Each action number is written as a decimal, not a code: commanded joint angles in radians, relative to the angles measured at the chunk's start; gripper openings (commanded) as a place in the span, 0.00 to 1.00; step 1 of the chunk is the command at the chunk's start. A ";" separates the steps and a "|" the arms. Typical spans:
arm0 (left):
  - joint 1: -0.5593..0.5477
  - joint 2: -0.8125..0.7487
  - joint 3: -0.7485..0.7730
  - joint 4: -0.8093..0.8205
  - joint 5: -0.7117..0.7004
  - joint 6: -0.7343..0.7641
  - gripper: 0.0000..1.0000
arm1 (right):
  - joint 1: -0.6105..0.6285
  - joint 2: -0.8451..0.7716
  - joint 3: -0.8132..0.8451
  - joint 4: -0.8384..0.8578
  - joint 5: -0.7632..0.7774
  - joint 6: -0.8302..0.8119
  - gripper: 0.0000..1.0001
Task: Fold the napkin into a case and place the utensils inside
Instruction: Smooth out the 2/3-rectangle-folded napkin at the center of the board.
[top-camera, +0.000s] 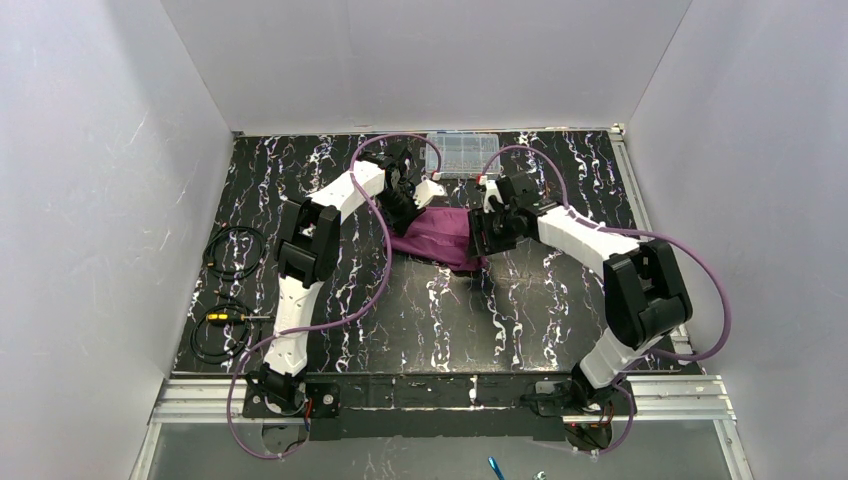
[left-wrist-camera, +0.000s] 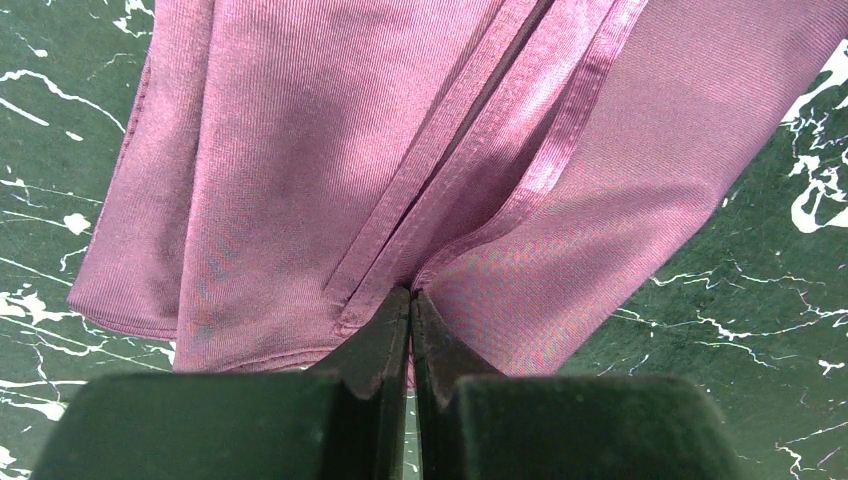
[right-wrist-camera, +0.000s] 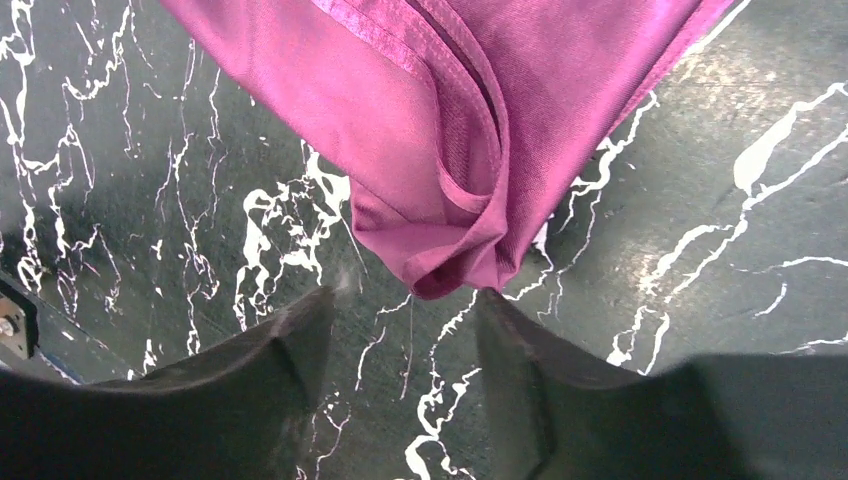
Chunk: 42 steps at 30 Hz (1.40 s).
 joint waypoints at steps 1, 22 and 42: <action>-0.003 -0.065 -0.014 -0.033 0.012 0.006 0.00 | 0.008 0.036 0.019 0.058 0.022 0.002 0.52; 0.002 -0.110 0.059 -0.060 0.031 0.015 0.00 | -0.067 0.081 -0.030 0.127 -0.009 0.012 0.09; 0.002 -0.046 0.039 0.050 0.000 -0.033 0.00 | -0.117 0.115 -0.125 0.248 -0.075 0.071 0.13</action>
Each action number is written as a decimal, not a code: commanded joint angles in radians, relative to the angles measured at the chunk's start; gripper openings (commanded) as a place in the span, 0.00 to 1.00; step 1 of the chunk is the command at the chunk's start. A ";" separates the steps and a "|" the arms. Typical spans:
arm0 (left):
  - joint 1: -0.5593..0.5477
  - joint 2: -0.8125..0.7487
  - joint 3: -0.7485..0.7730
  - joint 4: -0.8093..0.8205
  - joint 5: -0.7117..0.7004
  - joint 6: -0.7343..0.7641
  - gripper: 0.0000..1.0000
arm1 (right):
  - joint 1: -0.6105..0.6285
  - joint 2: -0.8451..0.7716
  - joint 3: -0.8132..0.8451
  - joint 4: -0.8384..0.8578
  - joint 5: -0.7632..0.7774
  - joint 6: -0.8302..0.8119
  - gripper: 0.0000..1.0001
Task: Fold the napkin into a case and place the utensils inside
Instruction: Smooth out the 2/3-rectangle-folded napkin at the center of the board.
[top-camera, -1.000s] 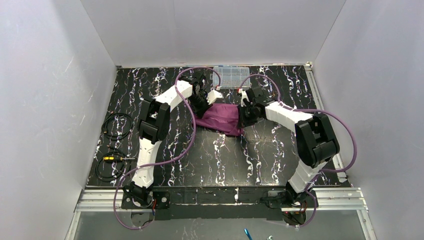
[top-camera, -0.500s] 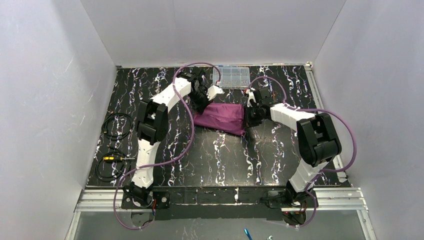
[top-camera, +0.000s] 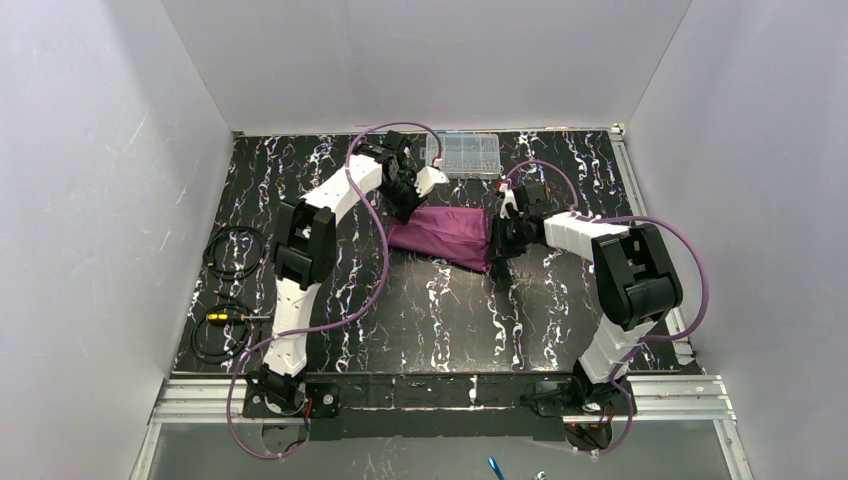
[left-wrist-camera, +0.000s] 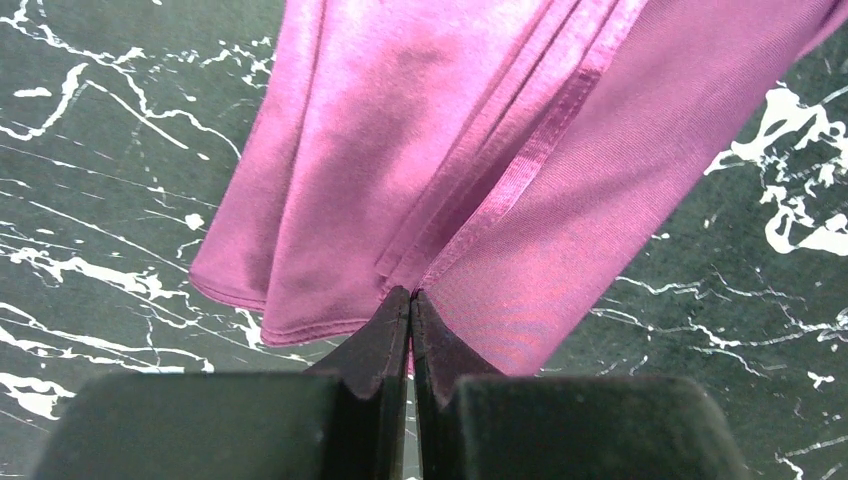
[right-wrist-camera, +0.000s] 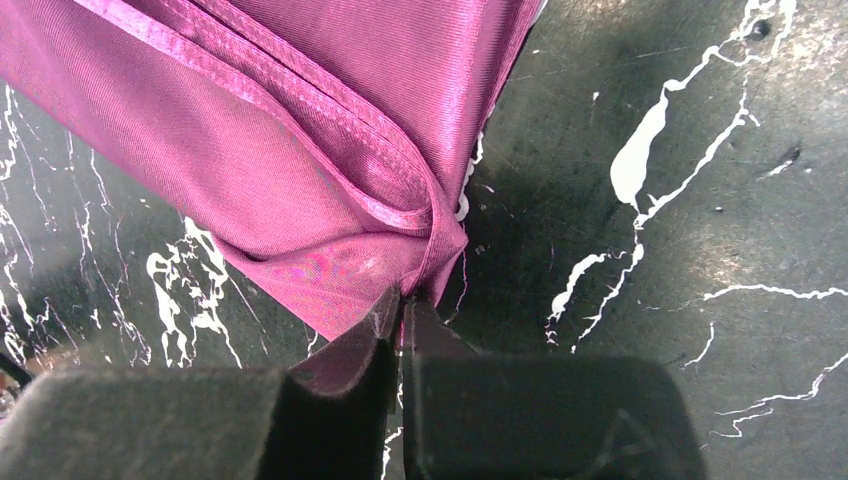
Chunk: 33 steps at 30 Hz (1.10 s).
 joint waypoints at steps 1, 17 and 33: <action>0.001 -0.003 -0.016 0.056 -0.017 -0.027 0.00 | -0.004 0.002 -0.013 0.045 -0.036 0.017 0.13; -0.020 -0.011 -0.137 0.149 -0.102 0.011 0.00 | -0.041 -0.145 0.100 -0.051 -0.102 -0.003 0.63; -0.024 -0.042 -0.163 0.176 -0.079 -0.024 0.00 | -0.001 0.039 0.133 0.200 -0.313 0.109 0.19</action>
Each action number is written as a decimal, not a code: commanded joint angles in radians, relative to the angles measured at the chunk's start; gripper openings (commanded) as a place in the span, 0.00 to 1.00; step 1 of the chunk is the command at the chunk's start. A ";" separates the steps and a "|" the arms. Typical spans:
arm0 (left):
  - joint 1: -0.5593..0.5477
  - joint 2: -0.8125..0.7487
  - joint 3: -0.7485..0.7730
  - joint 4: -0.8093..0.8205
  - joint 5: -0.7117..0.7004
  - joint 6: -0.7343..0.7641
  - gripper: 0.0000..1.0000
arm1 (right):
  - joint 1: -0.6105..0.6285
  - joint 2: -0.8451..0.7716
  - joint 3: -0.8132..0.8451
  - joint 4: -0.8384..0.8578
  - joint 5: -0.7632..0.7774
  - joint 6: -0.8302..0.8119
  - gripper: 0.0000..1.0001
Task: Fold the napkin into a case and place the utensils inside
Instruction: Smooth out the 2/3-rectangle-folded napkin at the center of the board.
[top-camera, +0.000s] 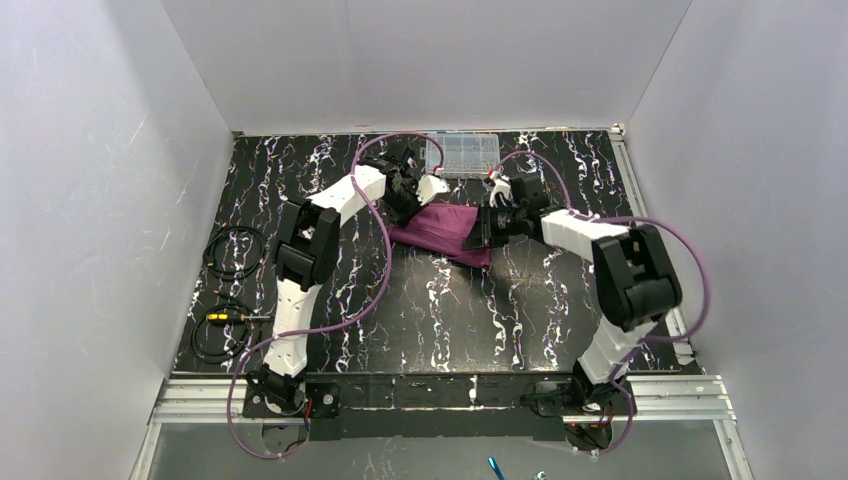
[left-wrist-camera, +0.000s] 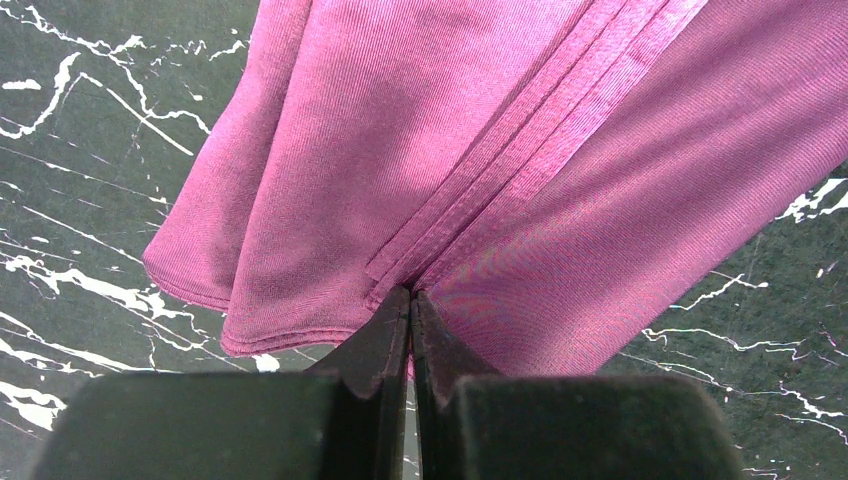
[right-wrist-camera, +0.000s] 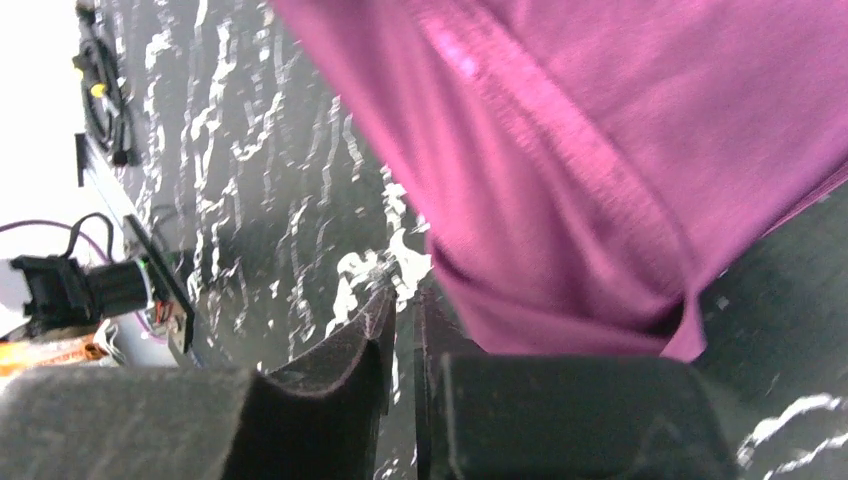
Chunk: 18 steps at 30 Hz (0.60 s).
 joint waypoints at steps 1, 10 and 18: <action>-0.005 -0.042 -0.036 -0.009 0.016 -0.008 0.00 | -0.022 0.118 0.167 0.055 -0.010 0.005 0.19; -0.005 -0.063 -0.046 -0.011 0.017 -0.003 0.00 | -0.021 0.409 0.453 -0.044 0.058 -0.047 0.13; -0.005 -0.090 -0.012 -0.010 0.038 -0.036 0.00 | -0.018 0.455 0.356 -0.051 0.169 -0.086 0.11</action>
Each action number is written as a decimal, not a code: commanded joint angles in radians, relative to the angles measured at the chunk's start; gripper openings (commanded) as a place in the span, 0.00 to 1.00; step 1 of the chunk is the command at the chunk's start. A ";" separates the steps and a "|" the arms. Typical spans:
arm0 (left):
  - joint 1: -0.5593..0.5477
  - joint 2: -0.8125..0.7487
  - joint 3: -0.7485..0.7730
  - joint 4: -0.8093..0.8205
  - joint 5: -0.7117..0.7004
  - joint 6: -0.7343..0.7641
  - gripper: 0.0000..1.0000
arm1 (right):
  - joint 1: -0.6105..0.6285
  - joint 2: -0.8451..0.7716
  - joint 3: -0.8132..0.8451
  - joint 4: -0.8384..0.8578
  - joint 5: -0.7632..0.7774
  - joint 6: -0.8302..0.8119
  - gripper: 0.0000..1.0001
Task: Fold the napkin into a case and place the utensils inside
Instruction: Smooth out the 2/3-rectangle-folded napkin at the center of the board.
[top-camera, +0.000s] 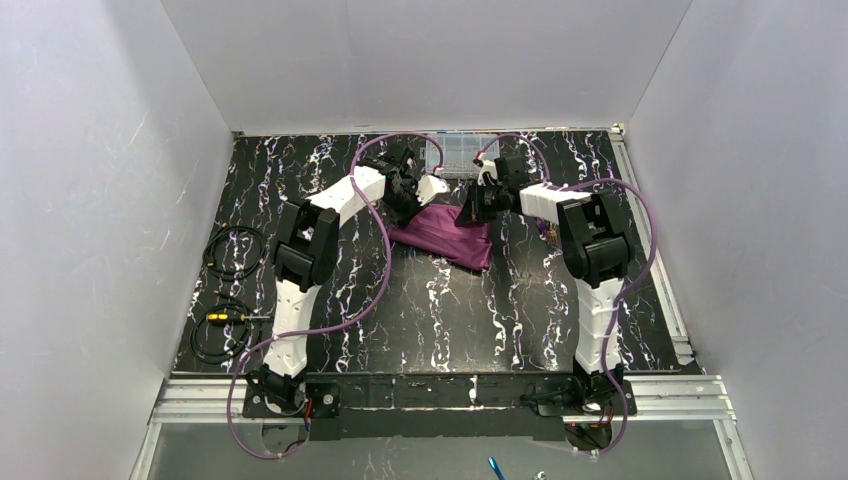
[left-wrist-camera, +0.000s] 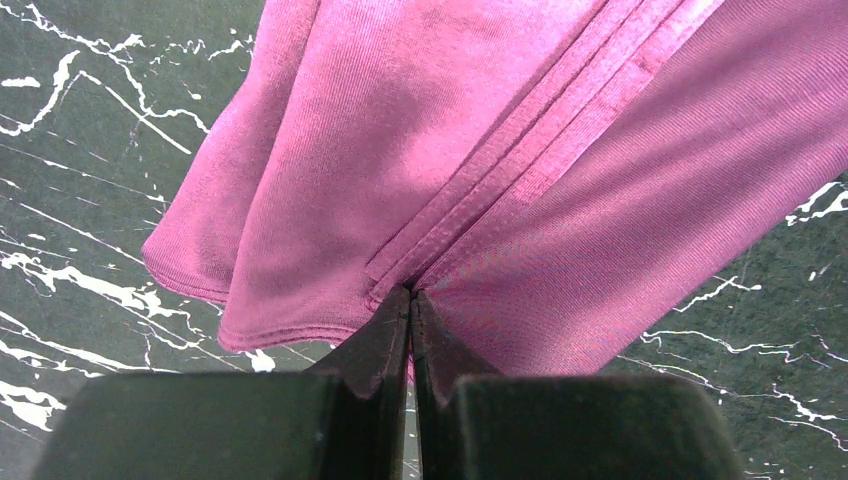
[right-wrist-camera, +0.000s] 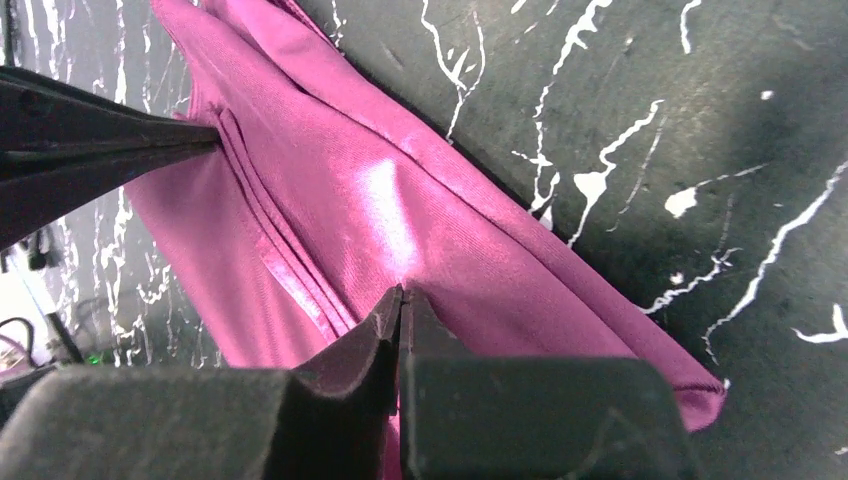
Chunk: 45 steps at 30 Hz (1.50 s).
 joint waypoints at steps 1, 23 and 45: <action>-0.004 -0.079 0.013 -0.027 0.040 -0.031 0.00 | 0.006 0.008 -0.057 -0.034 0.111 -0.044 0.11; -0.004 -0.123 -0.118 0.195 -0.074 -0.053 0.00 | 0.016 -0.068 -0.085 0.019 0.115 -0.003 0.12; -0.030 -0.102 -0.174 0.280 -0.082 -0.093 0.00 | 0.029 -0.279 -0.403 0.242 -0.261 0.180 0.23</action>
